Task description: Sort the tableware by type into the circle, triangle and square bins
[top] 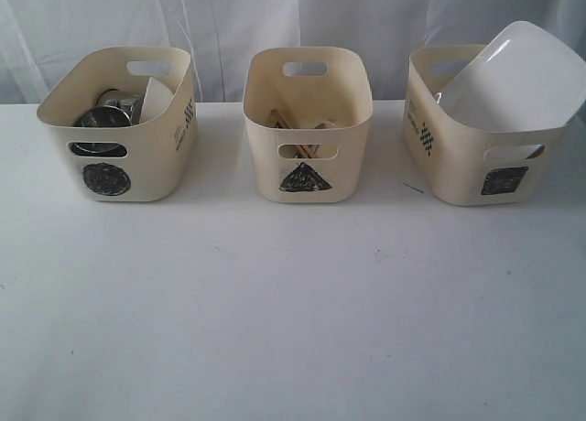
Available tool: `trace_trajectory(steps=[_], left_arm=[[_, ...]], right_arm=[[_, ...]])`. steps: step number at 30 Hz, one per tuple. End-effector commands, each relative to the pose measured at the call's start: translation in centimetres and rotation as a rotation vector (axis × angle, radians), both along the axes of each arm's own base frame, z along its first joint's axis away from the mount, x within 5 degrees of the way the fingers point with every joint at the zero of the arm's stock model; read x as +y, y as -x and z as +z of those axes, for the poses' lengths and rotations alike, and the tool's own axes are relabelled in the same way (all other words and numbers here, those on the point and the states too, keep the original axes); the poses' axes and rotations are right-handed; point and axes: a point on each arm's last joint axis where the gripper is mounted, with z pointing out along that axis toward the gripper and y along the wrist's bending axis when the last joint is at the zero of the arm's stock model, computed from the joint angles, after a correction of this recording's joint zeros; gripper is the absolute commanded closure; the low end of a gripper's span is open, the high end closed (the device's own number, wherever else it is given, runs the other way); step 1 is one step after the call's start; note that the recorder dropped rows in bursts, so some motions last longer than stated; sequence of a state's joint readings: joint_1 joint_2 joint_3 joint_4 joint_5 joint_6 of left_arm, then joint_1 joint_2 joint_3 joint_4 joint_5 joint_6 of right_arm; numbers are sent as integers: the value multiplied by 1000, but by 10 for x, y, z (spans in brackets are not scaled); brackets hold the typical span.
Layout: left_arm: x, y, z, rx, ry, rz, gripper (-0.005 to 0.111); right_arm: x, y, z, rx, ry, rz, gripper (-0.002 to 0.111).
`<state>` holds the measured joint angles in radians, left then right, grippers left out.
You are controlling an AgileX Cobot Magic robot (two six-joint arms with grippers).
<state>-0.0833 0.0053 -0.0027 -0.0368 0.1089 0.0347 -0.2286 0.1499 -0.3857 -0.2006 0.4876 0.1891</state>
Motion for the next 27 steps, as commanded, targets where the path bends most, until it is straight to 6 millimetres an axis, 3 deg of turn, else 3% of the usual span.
trace_trajectory(steps=[1,18,27], left_arm=[[0,0,0,-7,14,4,54],[0,0,0,-7,14,4,54],[0,0,0,-7,14,4,54]], right_arm=[[2,6,-3,-33,-53,-5,108],[1,7,-2,-35,-27,-12,108],[5,4,8,-157,-21,37,108]])
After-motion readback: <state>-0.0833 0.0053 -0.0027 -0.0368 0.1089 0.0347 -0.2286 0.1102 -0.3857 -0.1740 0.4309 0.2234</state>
